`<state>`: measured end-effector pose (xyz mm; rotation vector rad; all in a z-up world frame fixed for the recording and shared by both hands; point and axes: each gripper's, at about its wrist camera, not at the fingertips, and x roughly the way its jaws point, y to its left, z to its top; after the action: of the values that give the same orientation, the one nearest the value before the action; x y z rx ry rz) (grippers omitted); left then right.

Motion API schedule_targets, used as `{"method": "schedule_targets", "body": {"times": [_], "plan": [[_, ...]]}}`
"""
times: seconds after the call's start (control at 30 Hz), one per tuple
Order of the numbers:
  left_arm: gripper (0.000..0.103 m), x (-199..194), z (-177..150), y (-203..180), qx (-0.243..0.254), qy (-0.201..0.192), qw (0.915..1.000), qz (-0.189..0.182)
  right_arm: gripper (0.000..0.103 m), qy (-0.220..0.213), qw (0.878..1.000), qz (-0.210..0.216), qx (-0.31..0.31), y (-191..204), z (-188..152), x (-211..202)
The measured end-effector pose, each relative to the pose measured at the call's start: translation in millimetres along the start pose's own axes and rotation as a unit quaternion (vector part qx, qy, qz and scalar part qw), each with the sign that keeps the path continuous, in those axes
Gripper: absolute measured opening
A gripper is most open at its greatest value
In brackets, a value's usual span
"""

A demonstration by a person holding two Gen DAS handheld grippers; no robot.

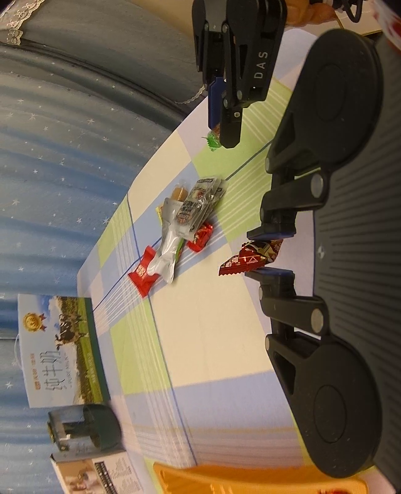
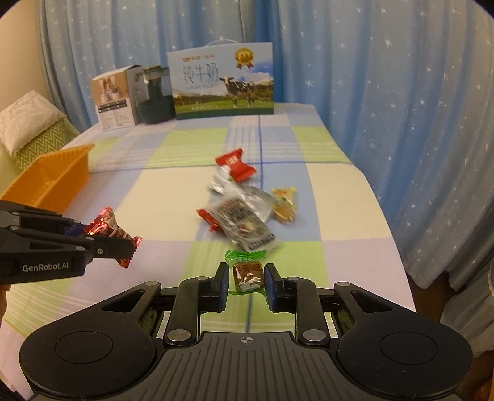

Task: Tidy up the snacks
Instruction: 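Carry both held candies over the orange tray with both tools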

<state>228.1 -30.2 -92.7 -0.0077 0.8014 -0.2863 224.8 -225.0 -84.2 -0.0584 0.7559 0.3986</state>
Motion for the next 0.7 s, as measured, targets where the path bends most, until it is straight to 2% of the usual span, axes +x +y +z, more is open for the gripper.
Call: {"method": "schedule_targets", "body": {"times": [0.7], "plan": [[0.016, -90, 0, 36, -0.023, -0.039, 0.9982, 0.040, 0.025, -0.040, 0.998, 0.031, -0.033, 70, 36, -38]]}}
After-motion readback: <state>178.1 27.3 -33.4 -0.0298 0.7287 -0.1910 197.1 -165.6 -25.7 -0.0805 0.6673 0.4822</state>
